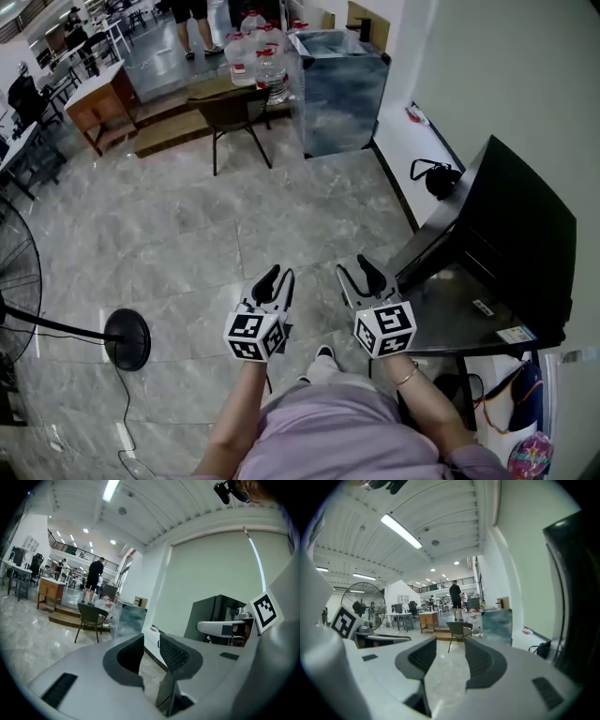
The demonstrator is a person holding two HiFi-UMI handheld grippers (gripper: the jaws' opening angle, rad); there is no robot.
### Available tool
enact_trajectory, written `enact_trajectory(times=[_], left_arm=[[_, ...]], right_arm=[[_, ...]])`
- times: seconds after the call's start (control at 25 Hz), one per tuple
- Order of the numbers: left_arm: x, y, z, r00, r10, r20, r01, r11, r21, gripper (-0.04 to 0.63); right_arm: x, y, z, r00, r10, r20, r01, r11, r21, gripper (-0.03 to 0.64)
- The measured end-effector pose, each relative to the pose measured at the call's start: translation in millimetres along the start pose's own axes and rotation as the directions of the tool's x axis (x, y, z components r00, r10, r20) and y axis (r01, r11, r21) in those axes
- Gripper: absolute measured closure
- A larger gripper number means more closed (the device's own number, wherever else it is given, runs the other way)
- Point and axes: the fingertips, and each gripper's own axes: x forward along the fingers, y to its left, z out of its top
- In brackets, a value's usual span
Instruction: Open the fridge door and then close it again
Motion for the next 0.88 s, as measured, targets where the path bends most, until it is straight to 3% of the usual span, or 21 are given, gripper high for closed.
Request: enact_trajectory(times=[0.2,0.36,0.48,0.64,0.76,0.88], left_arm=[[47.4,-2.1,14.7,0.997,-0.073,-0.014,0.073,0.997,0.039,0.489],[84.4,-5.1,20.4,0.982,-0.181,-0.056,0.183,0.982,0.040,0.489],[118.0,-8.9,18.8,0.955,-0.280,-0.103,0.285,0.958,0.034,0.489],[152.4,-27.5,15.2,0.877,-0.446,-0.179,0.462,0.885,0.056,0.489],[165.7,-43.7,16.2,0.801,-0.558,-0.217,0.580,0.813,0.051,0.488],[166.6,-63.1,9.2,0.712,-0.655,-0.252,0.682,0.730,0.031,0.479]], right_arm=[[17.2,-16.1,17.2,0.999,-0.021,0.036,0.021,1.000,0.010,0.431],[21.0,-32.9,26.0,0.989,-0.137,0.055,0.133,0.988,0.075,0.431],[22.9,-43.9,26.8,0.972,-0.231,0.049,0.225,0.969,0.099,0.431],[17.9,-54.3,21.5,0.923,-0.382,0.041,0.373,0.916,0.148,0.434],[10.5,-51.6,22.8,0.870,-0.489,0.055,0.473,0.862,0.184,0.437],[-5.9,-45.2,19.8,0.799,-0.600,0.050,0.578,0.788,0.212,0.440]])
